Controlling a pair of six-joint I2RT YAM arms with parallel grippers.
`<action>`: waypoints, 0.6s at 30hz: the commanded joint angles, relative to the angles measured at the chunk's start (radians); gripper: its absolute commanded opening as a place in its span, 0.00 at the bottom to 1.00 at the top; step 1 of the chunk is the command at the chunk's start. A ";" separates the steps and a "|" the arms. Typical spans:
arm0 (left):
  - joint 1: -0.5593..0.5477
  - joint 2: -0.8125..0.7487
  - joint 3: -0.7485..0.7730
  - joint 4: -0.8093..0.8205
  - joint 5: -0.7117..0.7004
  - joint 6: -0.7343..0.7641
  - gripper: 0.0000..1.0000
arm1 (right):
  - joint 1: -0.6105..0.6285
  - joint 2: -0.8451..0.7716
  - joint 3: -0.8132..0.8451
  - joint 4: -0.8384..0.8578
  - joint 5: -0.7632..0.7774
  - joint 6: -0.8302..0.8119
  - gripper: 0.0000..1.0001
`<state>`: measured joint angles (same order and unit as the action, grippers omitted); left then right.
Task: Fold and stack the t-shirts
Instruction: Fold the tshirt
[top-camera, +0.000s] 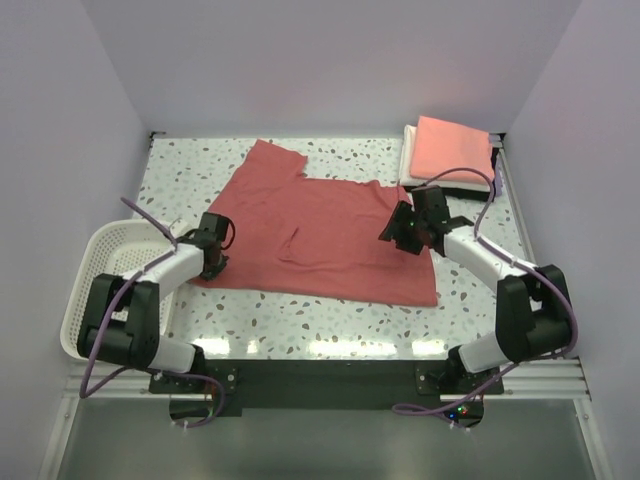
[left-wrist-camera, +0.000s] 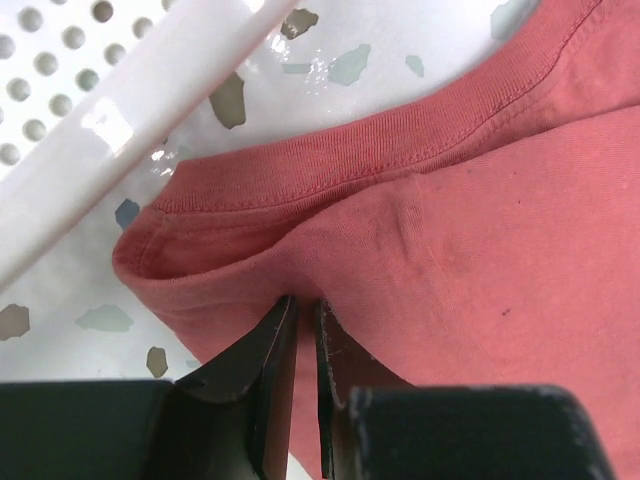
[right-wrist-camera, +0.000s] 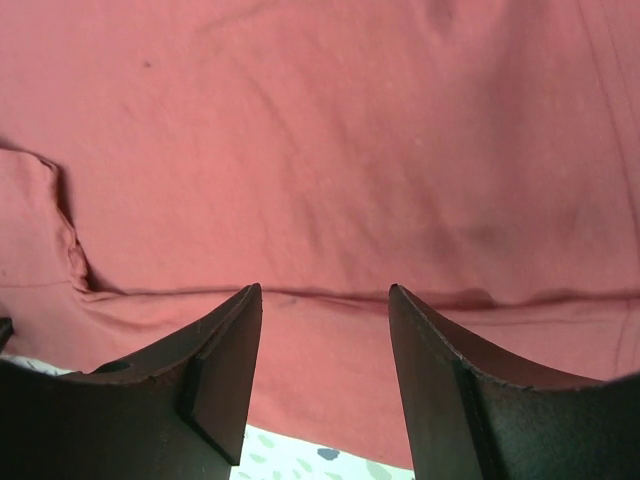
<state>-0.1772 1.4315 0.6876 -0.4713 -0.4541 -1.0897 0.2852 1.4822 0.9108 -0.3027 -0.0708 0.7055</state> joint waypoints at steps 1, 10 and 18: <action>-0.045 -0.025 -0.081 -0.089 -0.054 -0.097 0.18 | -0.001 -0.060 -0.062 0.040 -0.020 0.028 0.57; -0.065 -0.212 -0.218 -0.168 -0.049 -0.191 0.18 | -0.003 -0.145 -0.209 0.045 0.021 0.028 0.58; -0.065 -0.338 -0.247 -0.239 -0.044 -0.207 0.20 | -0.004 -0.167 -0.337 0.091 0.063 0.091 0.58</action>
<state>-0.2375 1.1149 0.4713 -0.5873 -0.5007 -1.2724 0.2848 1.3521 0.6205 -0.2569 -0.0490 0.7517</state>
